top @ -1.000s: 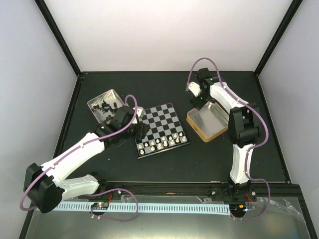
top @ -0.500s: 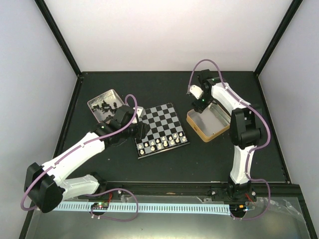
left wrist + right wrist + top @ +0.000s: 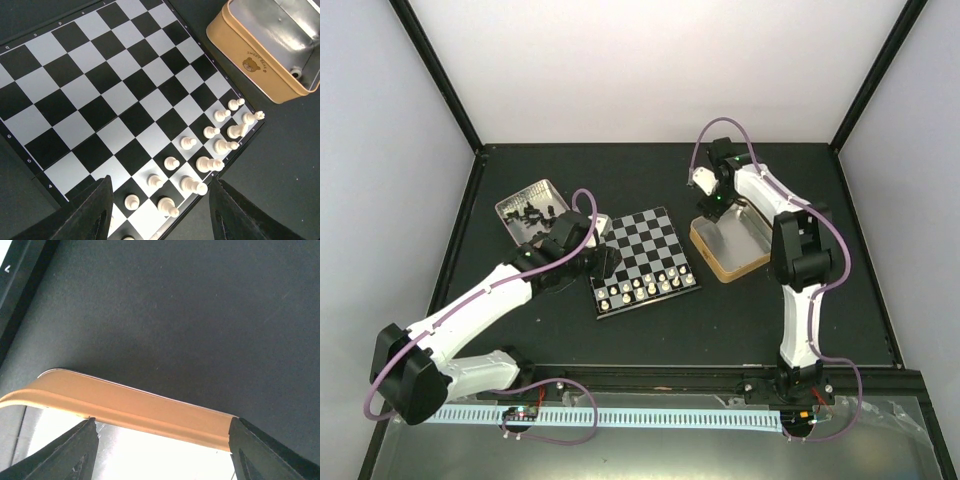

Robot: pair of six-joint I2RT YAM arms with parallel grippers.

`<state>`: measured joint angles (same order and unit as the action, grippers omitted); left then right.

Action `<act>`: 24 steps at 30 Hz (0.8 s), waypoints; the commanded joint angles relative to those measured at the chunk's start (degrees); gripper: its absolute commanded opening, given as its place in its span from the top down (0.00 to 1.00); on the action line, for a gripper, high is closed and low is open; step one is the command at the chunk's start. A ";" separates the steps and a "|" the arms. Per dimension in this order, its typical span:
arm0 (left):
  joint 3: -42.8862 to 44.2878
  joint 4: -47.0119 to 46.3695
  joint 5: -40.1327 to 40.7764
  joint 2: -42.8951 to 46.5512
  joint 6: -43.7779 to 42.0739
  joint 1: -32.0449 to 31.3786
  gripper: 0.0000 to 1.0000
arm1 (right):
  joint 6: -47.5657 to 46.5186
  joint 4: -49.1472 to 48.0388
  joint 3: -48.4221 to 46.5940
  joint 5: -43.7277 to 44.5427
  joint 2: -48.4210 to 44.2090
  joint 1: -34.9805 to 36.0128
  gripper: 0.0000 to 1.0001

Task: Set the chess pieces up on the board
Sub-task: Adjust the storage box at the center of the board.

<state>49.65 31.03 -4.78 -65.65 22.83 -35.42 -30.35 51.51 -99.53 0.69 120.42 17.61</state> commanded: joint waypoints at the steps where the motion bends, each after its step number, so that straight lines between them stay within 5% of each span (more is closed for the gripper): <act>1: 0.59 -1.44 -1.01 -0.31 -0.39 0.62 0.46 | -1.28 -2.62 -2.04 0.99 2.65 0.30 0.28; 14: 0.03 -1.28 -1.37 0.23 -0.21 0.89 0.46 | -3.90 -0.96 -4.32 -1.98 5.32 -0.85 0.41; 19: -0.19 -1.32 -1.40 0.64 -0.12 0.92 0.46 | -3.31 -1.18 -4.12 -0.84 5.36 -1.91 0.60; 24: -0.58 -1.56 -1.53 0.70 0.03 0.88 0.46 | -2.86 -3.91 -1.02 4.30 3.86 -2.18 0.68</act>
<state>49.47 30.33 -5.43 -65.73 22.85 -34.94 -34.09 49.89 -102.48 1.02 125.47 15.94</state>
